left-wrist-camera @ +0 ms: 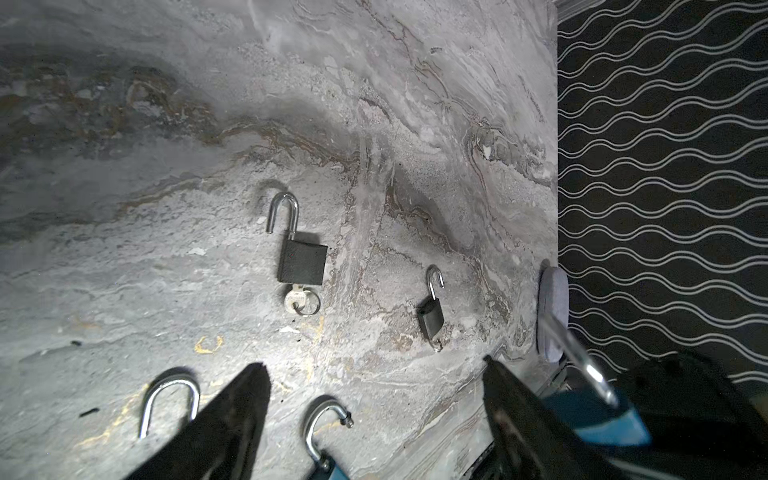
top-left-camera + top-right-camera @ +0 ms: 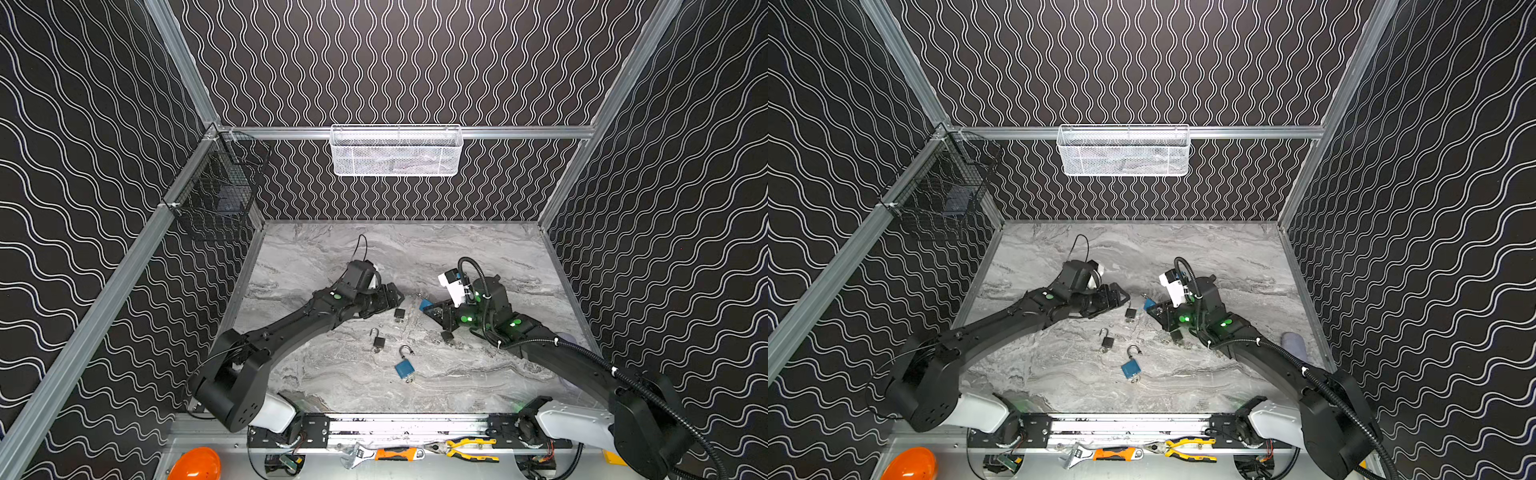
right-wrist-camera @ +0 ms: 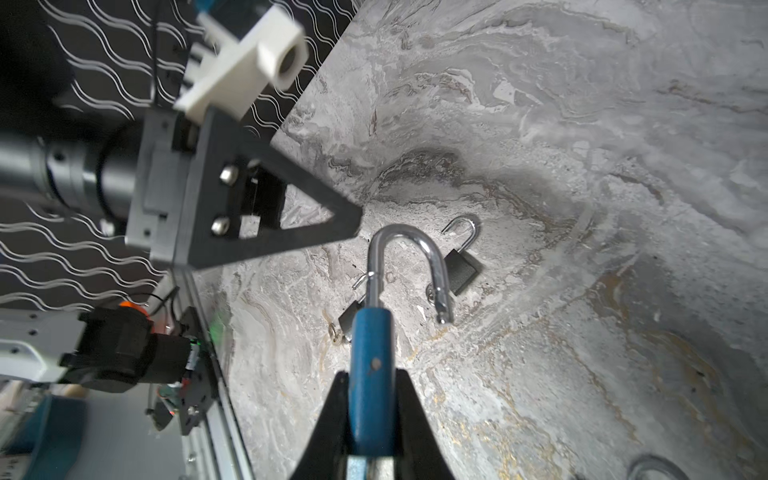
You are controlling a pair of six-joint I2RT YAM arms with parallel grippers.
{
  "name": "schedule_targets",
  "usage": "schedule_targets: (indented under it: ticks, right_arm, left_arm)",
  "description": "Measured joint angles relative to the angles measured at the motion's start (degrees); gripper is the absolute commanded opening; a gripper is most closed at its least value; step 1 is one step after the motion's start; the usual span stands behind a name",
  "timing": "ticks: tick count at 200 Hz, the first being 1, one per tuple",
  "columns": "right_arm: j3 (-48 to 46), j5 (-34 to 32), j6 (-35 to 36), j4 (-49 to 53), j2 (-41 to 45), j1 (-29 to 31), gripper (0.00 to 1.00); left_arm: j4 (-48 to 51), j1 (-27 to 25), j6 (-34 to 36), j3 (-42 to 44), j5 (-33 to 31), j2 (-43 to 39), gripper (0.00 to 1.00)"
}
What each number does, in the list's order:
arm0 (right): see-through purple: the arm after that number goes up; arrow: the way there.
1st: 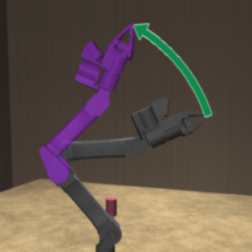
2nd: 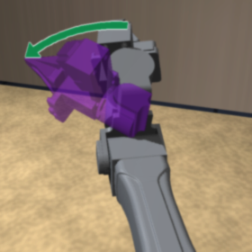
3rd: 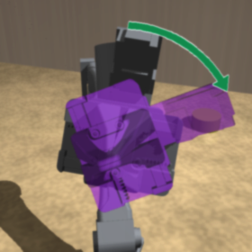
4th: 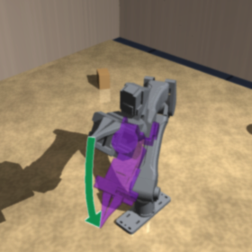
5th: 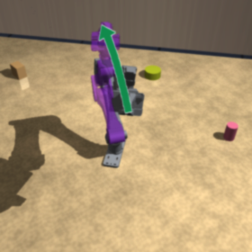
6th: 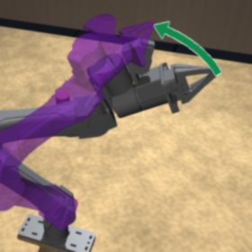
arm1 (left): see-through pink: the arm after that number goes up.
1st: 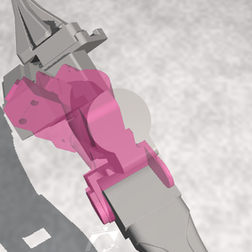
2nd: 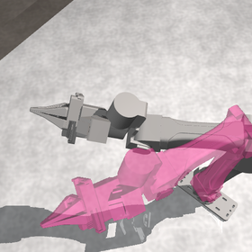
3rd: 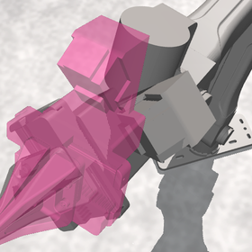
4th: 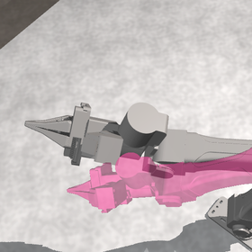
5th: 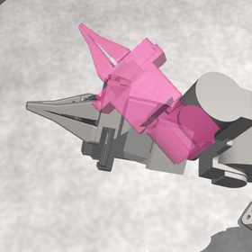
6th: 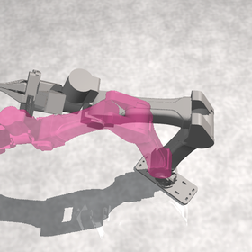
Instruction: Lock with the key
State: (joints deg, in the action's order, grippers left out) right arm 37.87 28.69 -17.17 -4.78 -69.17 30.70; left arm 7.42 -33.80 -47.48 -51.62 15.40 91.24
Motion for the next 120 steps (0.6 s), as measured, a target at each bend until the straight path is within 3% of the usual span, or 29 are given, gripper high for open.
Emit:
schedule_targets:
  ticks: [49, 120]
  right_arm:
    - [0.2, 10.3, -3.0, -0.1, -1.9, -4.1, 0.00]
    - [0.5, 18.1, -6.4, -2.9, -4.5, -4.8, 0.00]
  left_arm:
    - [-11.9, 0.1, 6.8, 4.6, 3.2, -2.9, 0.88]
    - [-24.8, -1.4, 10.2, 4.0, 11.9, 3.5, 0.87]
